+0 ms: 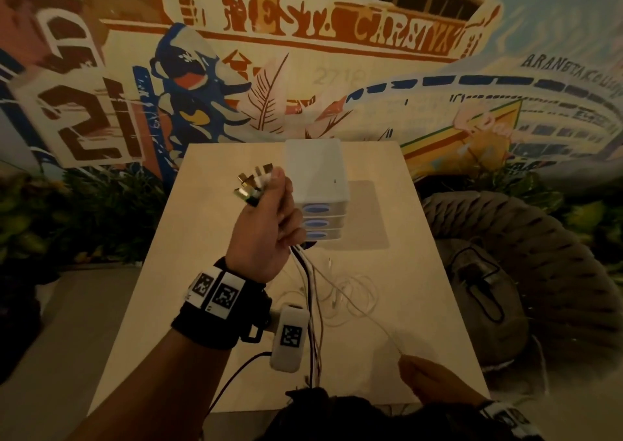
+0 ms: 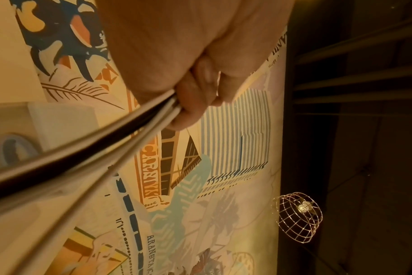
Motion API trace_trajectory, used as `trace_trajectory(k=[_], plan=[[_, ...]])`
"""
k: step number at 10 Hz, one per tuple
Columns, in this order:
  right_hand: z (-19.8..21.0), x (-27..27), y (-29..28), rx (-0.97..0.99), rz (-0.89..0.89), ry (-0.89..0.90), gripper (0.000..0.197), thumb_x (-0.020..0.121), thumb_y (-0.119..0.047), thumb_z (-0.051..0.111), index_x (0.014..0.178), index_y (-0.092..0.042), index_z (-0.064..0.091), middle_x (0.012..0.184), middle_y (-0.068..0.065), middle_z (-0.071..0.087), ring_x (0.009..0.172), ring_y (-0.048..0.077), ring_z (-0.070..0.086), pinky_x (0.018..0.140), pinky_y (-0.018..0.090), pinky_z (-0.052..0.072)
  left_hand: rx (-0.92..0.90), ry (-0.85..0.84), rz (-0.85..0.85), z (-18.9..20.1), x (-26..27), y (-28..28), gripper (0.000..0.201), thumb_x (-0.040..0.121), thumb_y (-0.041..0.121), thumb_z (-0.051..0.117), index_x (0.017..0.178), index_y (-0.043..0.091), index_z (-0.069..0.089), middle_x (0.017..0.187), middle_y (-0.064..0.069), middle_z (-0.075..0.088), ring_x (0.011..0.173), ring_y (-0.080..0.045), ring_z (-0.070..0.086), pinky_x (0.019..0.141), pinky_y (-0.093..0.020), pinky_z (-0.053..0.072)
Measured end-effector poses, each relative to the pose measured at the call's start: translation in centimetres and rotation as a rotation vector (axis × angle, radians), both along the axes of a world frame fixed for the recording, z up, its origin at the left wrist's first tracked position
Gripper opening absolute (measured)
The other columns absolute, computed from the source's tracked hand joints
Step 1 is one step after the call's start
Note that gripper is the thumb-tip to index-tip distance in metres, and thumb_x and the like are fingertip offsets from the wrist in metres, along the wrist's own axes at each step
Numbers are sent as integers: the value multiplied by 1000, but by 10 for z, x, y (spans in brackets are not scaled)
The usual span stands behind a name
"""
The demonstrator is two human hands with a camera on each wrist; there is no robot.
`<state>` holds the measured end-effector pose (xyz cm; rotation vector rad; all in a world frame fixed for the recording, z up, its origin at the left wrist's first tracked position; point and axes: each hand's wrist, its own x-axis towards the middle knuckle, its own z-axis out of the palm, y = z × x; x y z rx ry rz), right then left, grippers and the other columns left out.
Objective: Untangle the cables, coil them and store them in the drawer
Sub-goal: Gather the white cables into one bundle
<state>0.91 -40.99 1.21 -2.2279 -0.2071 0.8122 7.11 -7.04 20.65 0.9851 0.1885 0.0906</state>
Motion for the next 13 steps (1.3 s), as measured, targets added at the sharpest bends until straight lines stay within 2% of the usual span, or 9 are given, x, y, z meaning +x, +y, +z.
trace_trajectory(k=[1, 3, 4, 5, 8, 9, 11, 12, 13], plan=[[-107, -137, 75, -134, 83, 104, 88, 41, -104, 47, 92, -35, 68, 76, -17, 71, 71, 1, 63, 71, 17, 50, 75, 0, -41, 2, -3, 0, 17, 97, 18, 58, 81, 21, 53, 54, 7, 22, 42, -7, 17, 44, -27, 13], [-104, -83, 1, -86, 213, 172, 66, 55, -97, 48, 97, -48, 64, 88, -23, 70, 84, -2, 65, 74, 11, 48, 62, 85, -211, 5, -16, -7, 24, 91, 17, 58, 109, 6, 69, 60, -2, 9, 46, -14, 8, 47, -27, 11], [-1, 12, 22, -315, 355, 85, 58, 40, -104, 44, 84, -69, 60, 88, -37, 66, 96, -3, 65, 84, 8, 46, 99, 86, -278, 5, -21, -11, 25, 100, 12, 50, 112, 5, 70, 59, -1, 9, 44, -13, 8, 47, -25, 12], [61, 42, 9, -345, 187, -97, 44, 73, -87, 44, 103, -57, 57, 100, -26, 66, 94, -4, 64, 75, 6, 46, 143, 56, -299, 7, -25, -14, 26, 103, 14, 47, 113, 5, 69, 61, -4, 9, 45, -15, 9, 48, -27, 13], [249, 77, 115, 340, 190, -716, 69, 88, -52, 64, 149, -40, 35, 141, -22, 50, 130, -3, 48, 104, 20, 41, 246, 2, -363, 15, -32, -29, 18, 101, 14, 53, 102, 14, 70, 69, -13, 16, 50, -18, 12, 51, -33, 12], [271, 73, 156, 290, 383, -730, 79, 85, -59, 66, 151, -43, 27, 148, -17, 43, 134, -2, 42, 108, 28, 41, 361, -29, -350, 15, -37, -31, 21, 92, 20, 57, 86, 2, 63, 66, -14, 17, 50, -17, 14, 52, -33, 15], [255, 79, 196, 275, 605, -863, 28, 106, -25, 45, 128, -22, 63, 126, -7, 62, 116, 3, 54, 99, 21, 43, 1034, 29, -310, 9, -38, -25, 41, 75, -6, 62, 78, 31, 43, 71, 14, 52, 66, 0, 58, 61, -20, 41], [247, 86, 198, 239, 614, -852, 30, 108, -28, 40, 127, -21, 62, 121, -6, 62, 110, 4, 56, 95, 23, 44, 1343, 25, -309, 12, -36, -23, 22, 84, -10, 51, 67, 3, 54, 69, 9, 46, 66, 0, 48, 62, -17, 26], [240, 85, 200, 203, 679, -908, 33, 107, -28, 39, 129, -19, 62, 121, -1, 65, 110, 12, 58, 98, 30, 41, 1284, 168, -284, 18, -34, -27, 25, 95, 0, 51, 113, 1, 67, 118, -5, 61, 111, -12, 52, 69, -18, 22]])
